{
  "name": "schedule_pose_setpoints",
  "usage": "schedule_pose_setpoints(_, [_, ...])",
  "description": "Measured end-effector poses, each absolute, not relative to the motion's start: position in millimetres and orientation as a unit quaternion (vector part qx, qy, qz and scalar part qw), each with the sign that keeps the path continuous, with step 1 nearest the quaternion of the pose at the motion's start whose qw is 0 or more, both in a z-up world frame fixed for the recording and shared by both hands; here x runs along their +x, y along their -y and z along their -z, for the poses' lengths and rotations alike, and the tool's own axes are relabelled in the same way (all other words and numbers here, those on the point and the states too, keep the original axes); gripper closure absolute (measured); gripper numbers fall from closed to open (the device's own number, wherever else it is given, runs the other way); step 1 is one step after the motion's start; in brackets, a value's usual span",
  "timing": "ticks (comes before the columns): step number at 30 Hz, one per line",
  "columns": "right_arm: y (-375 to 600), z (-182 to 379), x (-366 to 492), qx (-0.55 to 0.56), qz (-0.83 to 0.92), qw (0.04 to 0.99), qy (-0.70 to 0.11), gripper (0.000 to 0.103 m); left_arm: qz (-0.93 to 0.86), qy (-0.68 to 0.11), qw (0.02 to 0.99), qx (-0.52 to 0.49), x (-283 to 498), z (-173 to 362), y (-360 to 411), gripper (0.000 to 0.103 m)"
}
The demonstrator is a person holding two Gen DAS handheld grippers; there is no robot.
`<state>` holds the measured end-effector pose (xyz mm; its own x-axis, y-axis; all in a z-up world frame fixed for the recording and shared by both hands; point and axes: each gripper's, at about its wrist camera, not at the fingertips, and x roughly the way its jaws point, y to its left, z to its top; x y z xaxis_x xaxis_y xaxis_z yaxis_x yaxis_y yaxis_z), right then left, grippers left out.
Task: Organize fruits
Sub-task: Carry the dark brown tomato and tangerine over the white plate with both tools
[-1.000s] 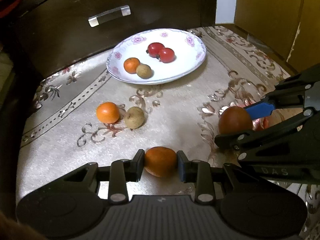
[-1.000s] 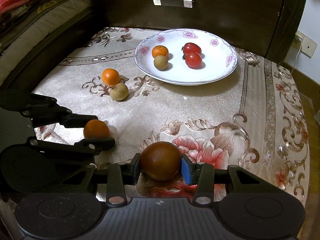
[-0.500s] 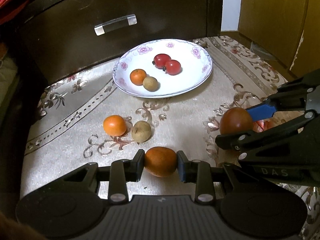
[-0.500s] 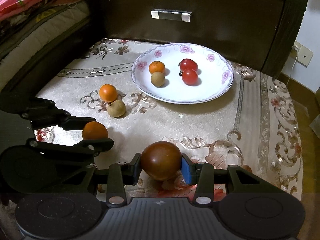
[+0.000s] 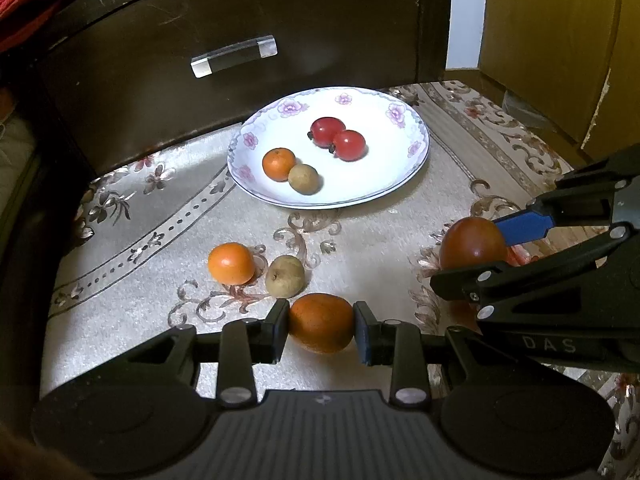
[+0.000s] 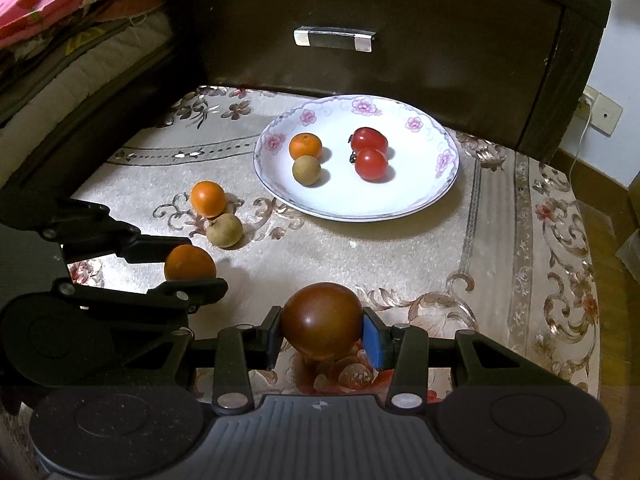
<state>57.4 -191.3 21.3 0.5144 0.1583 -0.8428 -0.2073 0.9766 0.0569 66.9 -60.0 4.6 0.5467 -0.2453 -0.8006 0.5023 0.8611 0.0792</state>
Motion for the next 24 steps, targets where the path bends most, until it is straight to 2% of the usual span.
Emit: schedule_pose_setpoints(24, [193.1, -26.5, 63.8, -0.02, -0.098, 0.874, -0.476, 0.064, 0.214, -0.415, 0.871, 0.152, 73.0, -8.2, 62.7, 0.065])
